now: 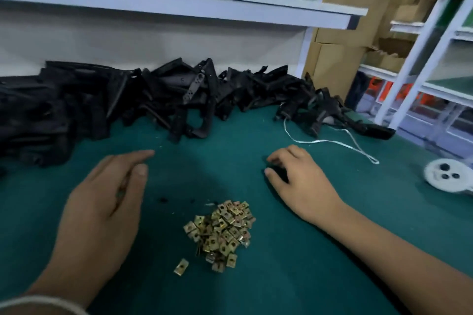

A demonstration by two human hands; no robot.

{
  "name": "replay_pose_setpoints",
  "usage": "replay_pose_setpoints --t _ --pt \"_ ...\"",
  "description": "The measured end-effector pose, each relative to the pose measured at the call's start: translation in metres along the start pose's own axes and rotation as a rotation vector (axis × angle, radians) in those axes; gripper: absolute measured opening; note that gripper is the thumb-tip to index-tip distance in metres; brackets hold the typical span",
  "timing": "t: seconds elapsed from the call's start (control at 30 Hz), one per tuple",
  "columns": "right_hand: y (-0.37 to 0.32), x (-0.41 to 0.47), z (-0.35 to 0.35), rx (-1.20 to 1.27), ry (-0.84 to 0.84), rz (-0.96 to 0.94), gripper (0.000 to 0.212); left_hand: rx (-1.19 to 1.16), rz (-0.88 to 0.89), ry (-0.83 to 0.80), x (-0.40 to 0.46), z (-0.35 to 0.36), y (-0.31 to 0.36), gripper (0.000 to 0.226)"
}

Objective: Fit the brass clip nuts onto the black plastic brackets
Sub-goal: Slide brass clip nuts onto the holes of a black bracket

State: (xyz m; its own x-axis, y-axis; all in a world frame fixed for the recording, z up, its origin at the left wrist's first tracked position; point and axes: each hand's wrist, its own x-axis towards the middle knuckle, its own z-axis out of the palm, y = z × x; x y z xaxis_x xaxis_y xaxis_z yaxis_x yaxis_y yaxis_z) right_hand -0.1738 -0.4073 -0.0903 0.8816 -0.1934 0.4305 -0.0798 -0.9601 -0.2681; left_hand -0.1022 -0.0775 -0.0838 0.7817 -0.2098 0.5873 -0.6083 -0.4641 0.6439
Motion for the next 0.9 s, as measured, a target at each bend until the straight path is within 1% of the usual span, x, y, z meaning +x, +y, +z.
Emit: replay_pose_setpoints --t 0.03,0.1,0.23,0.37,0.47,0.53,0.6,0.67,0.77,0.9 --pt "-0.006 0.013 0.007 -0.004 -0.004 -0.027 0.029 -0.016 -0.02 -0.037 -0.001 0.001 0.005 0.041" --pt "-0.017 0.039 0.02 0.016 -0.039 -0.079 0.031 -0.007 -0.023 -0.041 -0.001 0.003 0.012 0.036" --pt "-0.038 0.081 0.044 0.058 -0.077 -0.133 0.039 0.046 -0.057 -0.072 -0.001 0.003 0.015 0.039" --pt "-0.059 0.111 0.062 0.105 -0.055 -0.156 0.053 0.064 -0.044 -0.1 -0.003 0.004 0.017 0.038" --pt "-0.071 0.128 0.071 0.062 -0.039 -0.219 0.063 0.119 0.0 -0.181 -0.005 0.003 0.023 0.039" --pt "-0.075 0.133 0.074 -0.001 -0.044 -0.242 0.059 0.169 0.023 -0.217 -0.004 0.001 0.025 0.039" --pt "-0.078 0.127 0.073 -0.009 -0.011 -0.209 0.046 0.213 0.054 -0.244 -0.004 0.0 0.026 0.039" --pt "-0.078 0.115 0.067 0.033 0.048 -0.155 0.035 0.228 0.069 -0.259 -0.005 -0.002 0.026 0.039" --pt "-0.072 0.093 0.055 0.16 0.113 -0.14 0.03 0.206 0.06 -0.245 -0.004 -0.004 0.022 0.041" --pt "-0.062 0.053 0.035 0.46 0.187 -0.22 0.028 0.225 0.029 -0.214 -0.002 -0.005 0.016 0.042"
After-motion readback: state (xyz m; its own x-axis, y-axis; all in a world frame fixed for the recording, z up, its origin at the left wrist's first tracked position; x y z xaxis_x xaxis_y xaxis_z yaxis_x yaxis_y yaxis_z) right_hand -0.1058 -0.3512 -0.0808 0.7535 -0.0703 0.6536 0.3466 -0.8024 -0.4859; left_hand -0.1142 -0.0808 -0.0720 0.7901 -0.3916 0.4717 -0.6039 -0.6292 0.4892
